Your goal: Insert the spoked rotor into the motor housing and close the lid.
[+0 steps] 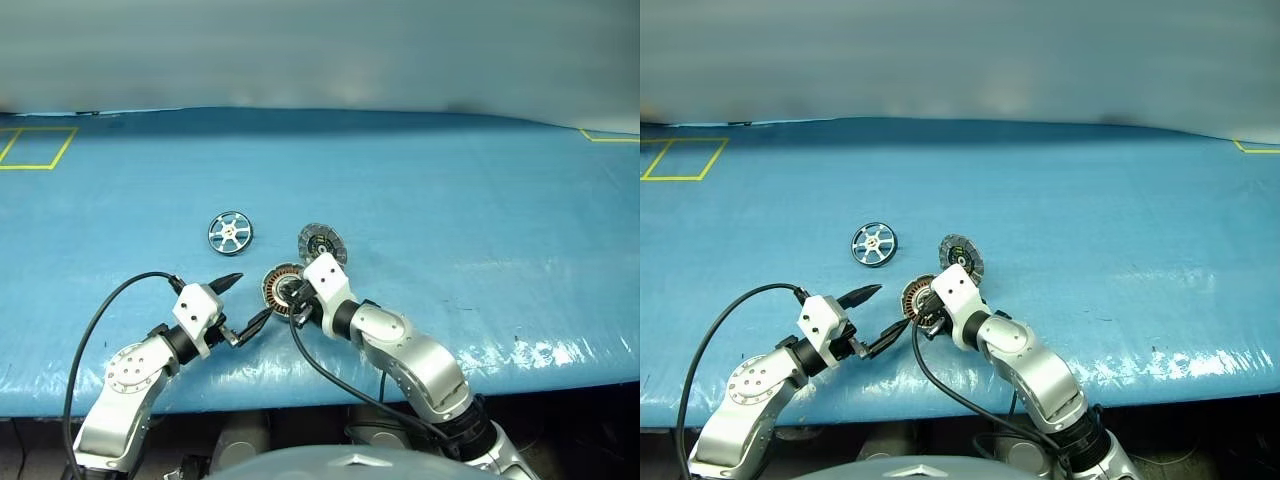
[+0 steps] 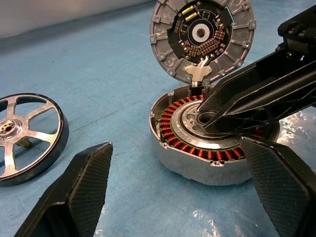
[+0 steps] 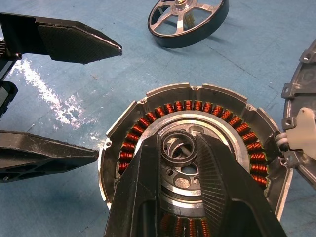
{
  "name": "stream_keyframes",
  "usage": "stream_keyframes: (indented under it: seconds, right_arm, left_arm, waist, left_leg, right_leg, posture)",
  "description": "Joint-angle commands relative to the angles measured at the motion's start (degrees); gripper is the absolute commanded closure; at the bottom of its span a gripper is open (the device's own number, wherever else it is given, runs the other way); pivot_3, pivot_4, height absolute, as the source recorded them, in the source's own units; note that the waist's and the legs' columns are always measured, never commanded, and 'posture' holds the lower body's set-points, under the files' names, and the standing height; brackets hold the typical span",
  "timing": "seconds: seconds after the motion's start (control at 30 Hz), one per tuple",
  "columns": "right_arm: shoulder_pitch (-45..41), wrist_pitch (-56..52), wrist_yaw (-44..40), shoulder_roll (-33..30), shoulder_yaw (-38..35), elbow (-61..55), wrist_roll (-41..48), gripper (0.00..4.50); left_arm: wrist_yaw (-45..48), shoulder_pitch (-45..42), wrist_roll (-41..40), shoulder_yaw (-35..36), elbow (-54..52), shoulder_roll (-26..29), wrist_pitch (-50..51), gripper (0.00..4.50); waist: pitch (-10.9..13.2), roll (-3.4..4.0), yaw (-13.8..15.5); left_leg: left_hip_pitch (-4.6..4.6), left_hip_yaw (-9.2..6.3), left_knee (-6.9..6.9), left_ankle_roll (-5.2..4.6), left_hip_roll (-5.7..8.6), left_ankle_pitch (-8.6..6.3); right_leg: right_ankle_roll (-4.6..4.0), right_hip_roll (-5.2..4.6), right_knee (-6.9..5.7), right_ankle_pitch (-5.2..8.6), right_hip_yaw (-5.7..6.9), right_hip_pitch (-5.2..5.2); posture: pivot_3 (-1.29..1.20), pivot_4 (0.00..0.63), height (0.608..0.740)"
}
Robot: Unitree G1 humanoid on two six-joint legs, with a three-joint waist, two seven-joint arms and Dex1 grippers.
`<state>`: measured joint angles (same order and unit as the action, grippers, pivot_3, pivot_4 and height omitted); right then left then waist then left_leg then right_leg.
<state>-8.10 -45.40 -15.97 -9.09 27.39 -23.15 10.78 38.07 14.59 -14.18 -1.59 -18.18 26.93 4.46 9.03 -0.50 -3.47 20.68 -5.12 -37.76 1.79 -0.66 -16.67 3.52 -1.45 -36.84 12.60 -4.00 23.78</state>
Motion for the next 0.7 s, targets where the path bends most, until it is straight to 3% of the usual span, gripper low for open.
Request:
stream_keyframes:
  seconds: [0.03, 0.7]
  right_arm:
    - [0.0, 0.4, -0.1, -0.1, -1.3, -1.5, -0.2, 3.79]
    - [0.2, 0.8, -0.5, 1.1, -1.3, 0.4, -0.7, 3.79]
  left_arm:
    - [0.4, -0.2, -0.8, 0.1, -1.2, -0.4, -0.9, 0.00]
    - [1.3, -0.9, -0.4, 0.1, 0.3, -0.7, -1.7, 0.00]
  waist:
    - [0.0, 0.00, 0.0]
    - [0.0, 0.00, 0.0]
  left_leg:
    - [0.00, 0.00, 0.00, 0.00, 0.00, 0.00]
    - [0.00, 0.00, 0.00, 0.00, 0.00, 0.00]
  right_leg:
    - [0.00, 0.00, 0.00, 0.00, 0.00, 0.00]
    - [0.00, 0.00, 0.00, 0.00, 0.00, 0.00]
  posture:
    - [0.00, 0.150, 0.740]
    - [0.00, 0.150, 0.740]
